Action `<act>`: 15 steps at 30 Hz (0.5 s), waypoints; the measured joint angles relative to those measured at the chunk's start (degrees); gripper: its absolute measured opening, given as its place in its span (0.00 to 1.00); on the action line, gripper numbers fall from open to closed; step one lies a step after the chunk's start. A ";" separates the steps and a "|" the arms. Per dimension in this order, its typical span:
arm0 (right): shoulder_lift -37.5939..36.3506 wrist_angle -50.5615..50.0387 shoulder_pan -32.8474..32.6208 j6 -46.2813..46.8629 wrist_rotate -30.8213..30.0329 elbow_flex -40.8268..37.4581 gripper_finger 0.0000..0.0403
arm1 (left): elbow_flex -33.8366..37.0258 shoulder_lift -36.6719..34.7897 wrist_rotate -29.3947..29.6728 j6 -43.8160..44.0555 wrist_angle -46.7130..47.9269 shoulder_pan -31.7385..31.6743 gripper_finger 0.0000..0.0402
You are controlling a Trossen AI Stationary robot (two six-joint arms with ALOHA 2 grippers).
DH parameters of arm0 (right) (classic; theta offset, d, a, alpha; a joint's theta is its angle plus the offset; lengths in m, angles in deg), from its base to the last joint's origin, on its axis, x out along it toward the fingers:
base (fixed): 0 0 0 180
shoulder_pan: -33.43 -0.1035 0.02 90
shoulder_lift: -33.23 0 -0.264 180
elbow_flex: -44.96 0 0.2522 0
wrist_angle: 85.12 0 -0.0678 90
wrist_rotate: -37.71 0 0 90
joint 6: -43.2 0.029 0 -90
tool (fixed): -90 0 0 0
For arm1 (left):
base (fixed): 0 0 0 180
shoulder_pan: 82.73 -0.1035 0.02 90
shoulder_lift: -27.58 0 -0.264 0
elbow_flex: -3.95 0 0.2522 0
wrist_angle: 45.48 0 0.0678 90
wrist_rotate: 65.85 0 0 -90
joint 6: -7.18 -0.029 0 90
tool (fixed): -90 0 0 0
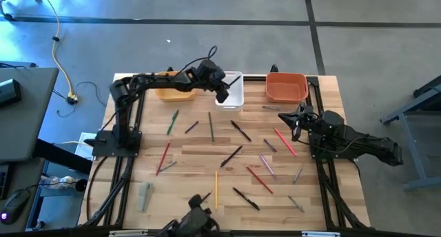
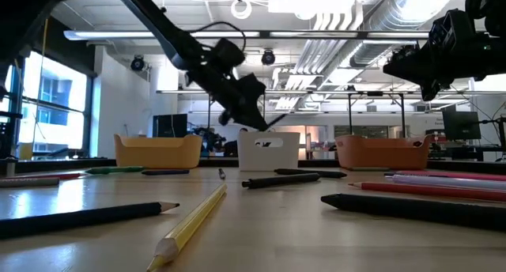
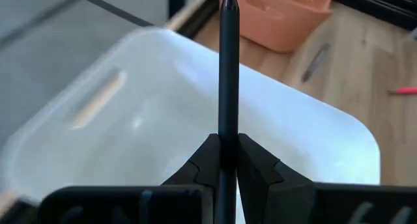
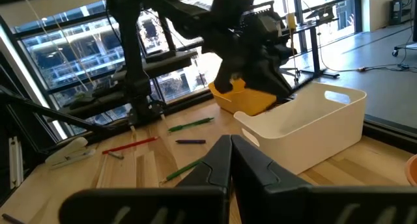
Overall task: Sort crayons/erasers/pens/pencils in bins
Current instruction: Put the black pen into the white bin
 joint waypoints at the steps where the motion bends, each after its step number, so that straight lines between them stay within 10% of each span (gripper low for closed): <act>1: 0.00 0.00 0.00 0.00 0.00 -0.01 0.00 | -0.87 1.25 -0.56 0.18 0.25 -0.24 0.05; 15: 0.00 0.00 0.00 -0.01 0.00 -0.02 0.00 | -4.80 5.40 0.16 -0.70 6.02 -1.28 0.05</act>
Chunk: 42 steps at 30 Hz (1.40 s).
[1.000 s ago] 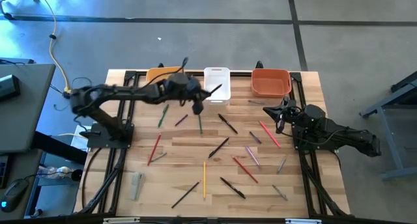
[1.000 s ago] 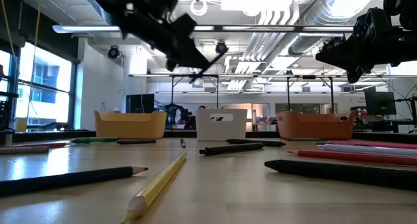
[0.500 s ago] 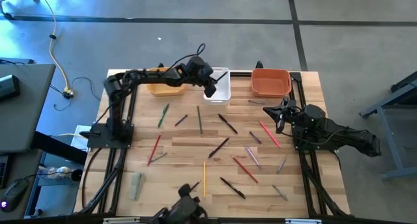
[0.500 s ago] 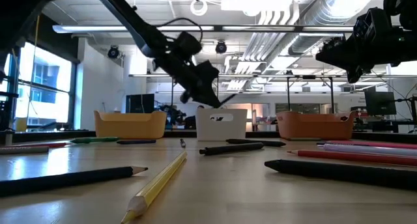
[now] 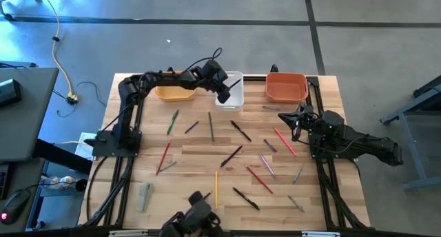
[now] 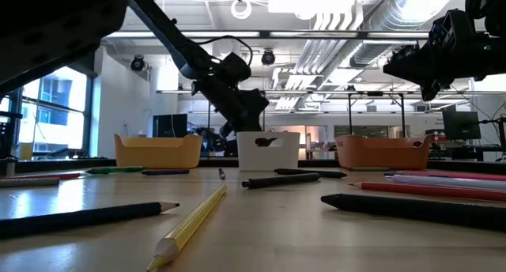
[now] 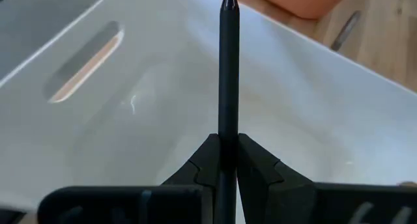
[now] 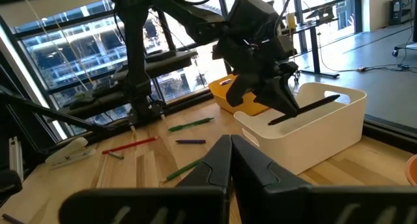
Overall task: Sort crayons/erasers/pens/pencils in bins
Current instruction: Put the black pen into the white bin, then put the pink pencil into the orange bin
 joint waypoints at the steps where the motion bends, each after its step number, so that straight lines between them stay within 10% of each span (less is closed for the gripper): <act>1: 0.00 0.00 -0.02 0.00 0.00 0.01 0.00 | 0.00 0.00 0.02 -0.02 0.47 -0.14 0.05; 33: 0.00 -0.02 0.00 0.05 0.21 0.02 0.00 | 0.10 -5.33 2.00 -2.98 2.02 -0.48 0.07; 42: 0.00 -0.07 -0.02 0.01 0.40 0.02 0.00 | 16.34 -17.62 3.26 -2.62 -21.75 3.63 0.01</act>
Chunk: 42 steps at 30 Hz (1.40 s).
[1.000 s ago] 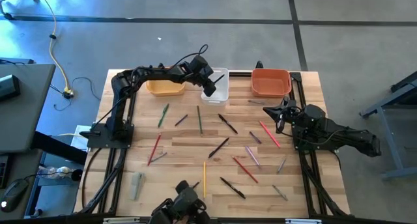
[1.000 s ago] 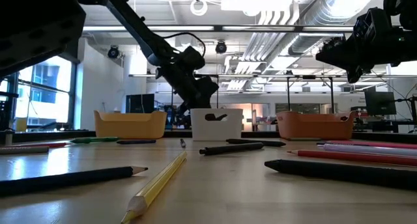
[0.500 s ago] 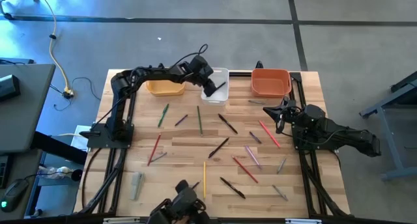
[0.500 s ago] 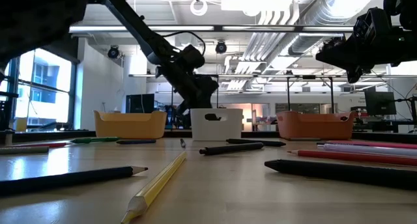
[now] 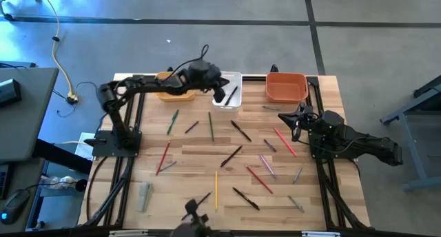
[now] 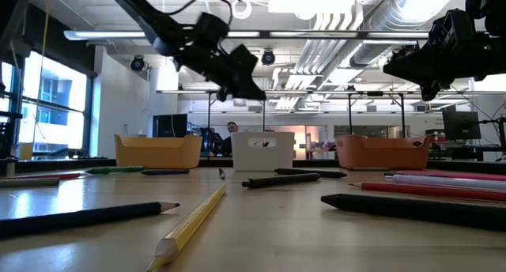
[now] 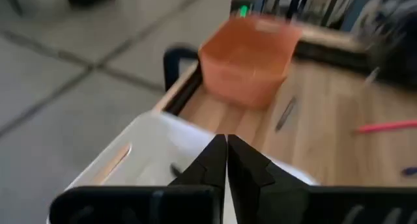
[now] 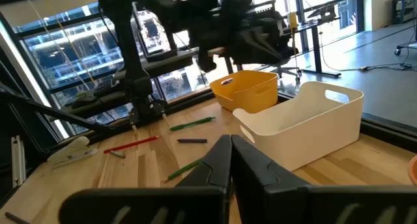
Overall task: Sort crayons/erasers/pens/pencils in bins
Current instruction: Put the pink pencil into the orange bin
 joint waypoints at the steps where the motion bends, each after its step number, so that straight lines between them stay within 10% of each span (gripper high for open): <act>1: 0.00 0.00 0.01 0.00 0.01 0.00 0.00 | 2.75 -1.57 0.09 0.16 -3.56 0.46 0.01; 16: 0.00 0.29 0.00 0.00 -0.14 -0.02 0.00 | 39.42 -22.89 -0.13 -2.53 -37.18 7.44 0.00; 32: 0.37 8.46 -0.36 -0.37 -0.41 0.16 0.00 | 54.97 -29.24 -13.49 2.89 -50.06 8.80 0.00; 42: 16.95 -10.71 -7.30 3.89 -11.54 14.15 0.00 | 56.42 -29.24 -14.25 3.69 -50.12 9.59 0.00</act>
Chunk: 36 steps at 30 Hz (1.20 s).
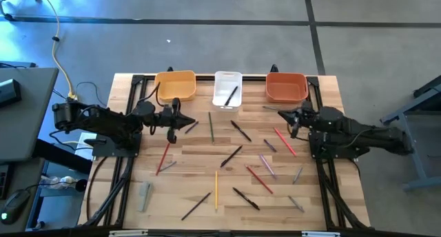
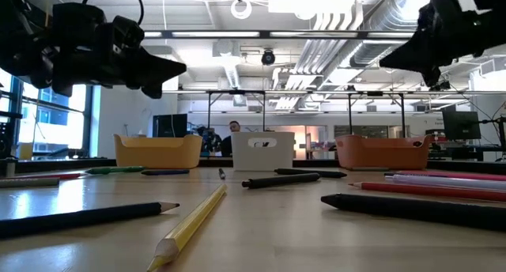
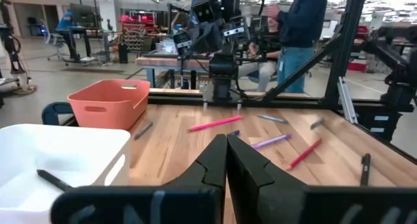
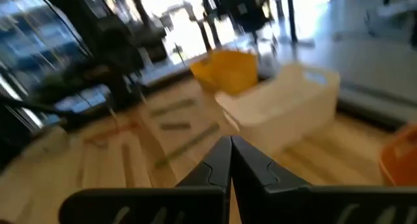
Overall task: Sort crayons/erasers/pens/pencils in bins
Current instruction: Put the pink pencil into the orange bin
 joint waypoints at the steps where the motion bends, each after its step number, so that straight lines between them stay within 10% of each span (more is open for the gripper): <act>1: 2.78 -2.90 -0.81 1.38 -1.12 1.73 0.00 | 0.00 0.00 0.18 0.00 0.00 0.00 0.00; 17: 32.80 -30.91 -9.16 30.35 -2.18 16.28 0.02 | 0.00 0.00 0.59 -0.63 0.02 -0.02 0.00; 27: 43.32 -35.28 -9.27 37.71 1.85 16.28 0.31 | 0.00 0.02 0.59 -0.63 0.07 -0.02 0.00; 36: 51.29 -34.51 -8.52 39.57 4.11 16.28 0.33 | 0.00 0.04 0.59 -0.63 0.28 -0.02 0.00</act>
